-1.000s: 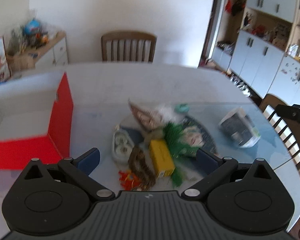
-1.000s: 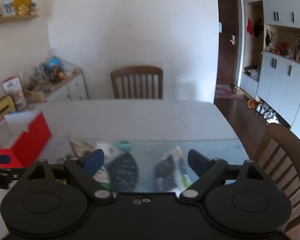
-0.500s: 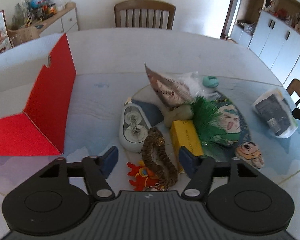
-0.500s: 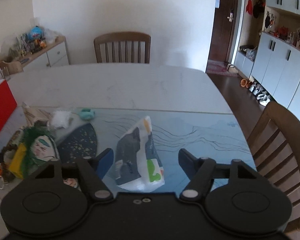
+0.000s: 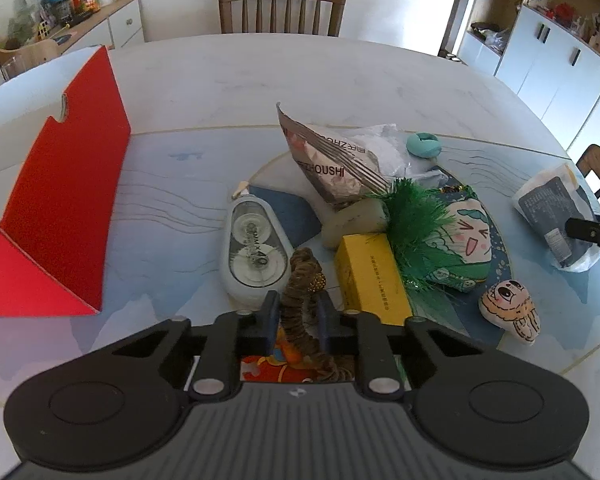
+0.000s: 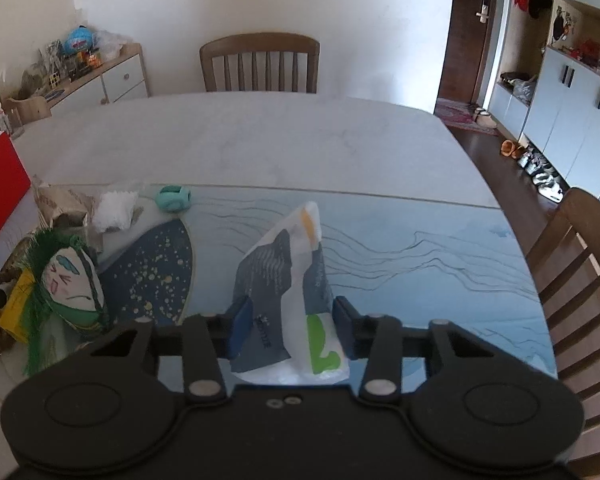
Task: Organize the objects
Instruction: 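Grasp the brown bead bracelet with the left tool while the right tool grasps the grey snack bag, then carry the bead bracelet with the left tool while the right tool carries the bag to the box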
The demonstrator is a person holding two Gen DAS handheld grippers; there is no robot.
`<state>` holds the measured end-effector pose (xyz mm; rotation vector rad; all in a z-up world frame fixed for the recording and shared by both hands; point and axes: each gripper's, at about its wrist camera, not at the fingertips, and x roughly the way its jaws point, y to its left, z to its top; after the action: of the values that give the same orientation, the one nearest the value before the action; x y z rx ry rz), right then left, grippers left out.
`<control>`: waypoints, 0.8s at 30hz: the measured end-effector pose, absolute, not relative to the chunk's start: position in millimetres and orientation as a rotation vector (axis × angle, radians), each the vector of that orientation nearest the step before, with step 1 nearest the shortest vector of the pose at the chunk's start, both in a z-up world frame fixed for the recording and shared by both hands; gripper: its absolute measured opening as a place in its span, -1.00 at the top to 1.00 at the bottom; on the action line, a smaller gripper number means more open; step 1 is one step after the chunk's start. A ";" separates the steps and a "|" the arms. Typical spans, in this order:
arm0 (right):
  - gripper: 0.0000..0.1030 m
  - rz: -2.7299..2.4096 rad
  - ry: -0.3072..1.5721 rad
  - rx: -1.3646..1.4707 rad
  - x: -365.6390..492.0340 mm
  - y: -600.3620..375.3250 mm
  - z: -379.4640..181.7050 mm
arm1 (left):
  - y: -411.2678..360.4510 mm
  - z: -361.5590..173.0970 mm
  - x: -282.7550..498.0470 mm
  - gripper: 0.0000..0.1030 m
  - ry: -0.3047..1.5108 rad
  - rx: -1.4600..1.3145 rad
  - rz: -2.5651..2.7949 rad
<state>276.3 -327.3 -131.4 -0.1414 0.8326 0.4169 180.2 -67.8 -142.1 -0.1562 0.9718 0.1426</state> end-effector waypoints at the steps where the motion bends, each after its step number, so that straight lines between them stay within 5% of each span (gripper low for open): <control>1: 0.24 0.419 0.834 -0.142 276.7 -326.8 -132.2 | -66.8 -142.3 180.5 0.73 0.974 -0.158 0.143; 9: 0.71 0.424 0.819 -0.166 275.1 -324.9 -130.1 | -67.3 -139.1 180.5 0.82 0.956 -0.174 0.144; 24: 0.78 0.489 0.747 -0.121 246.2 -324.1 -75.9 | -62.5 -101.0 154.1 0.84 0.860 -0.250 0.118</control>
<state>246.2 -324.1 -75.9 -0.1212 0.7474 0.4892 154.1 -62.5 -101.0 -0.2495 0.8600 0.1179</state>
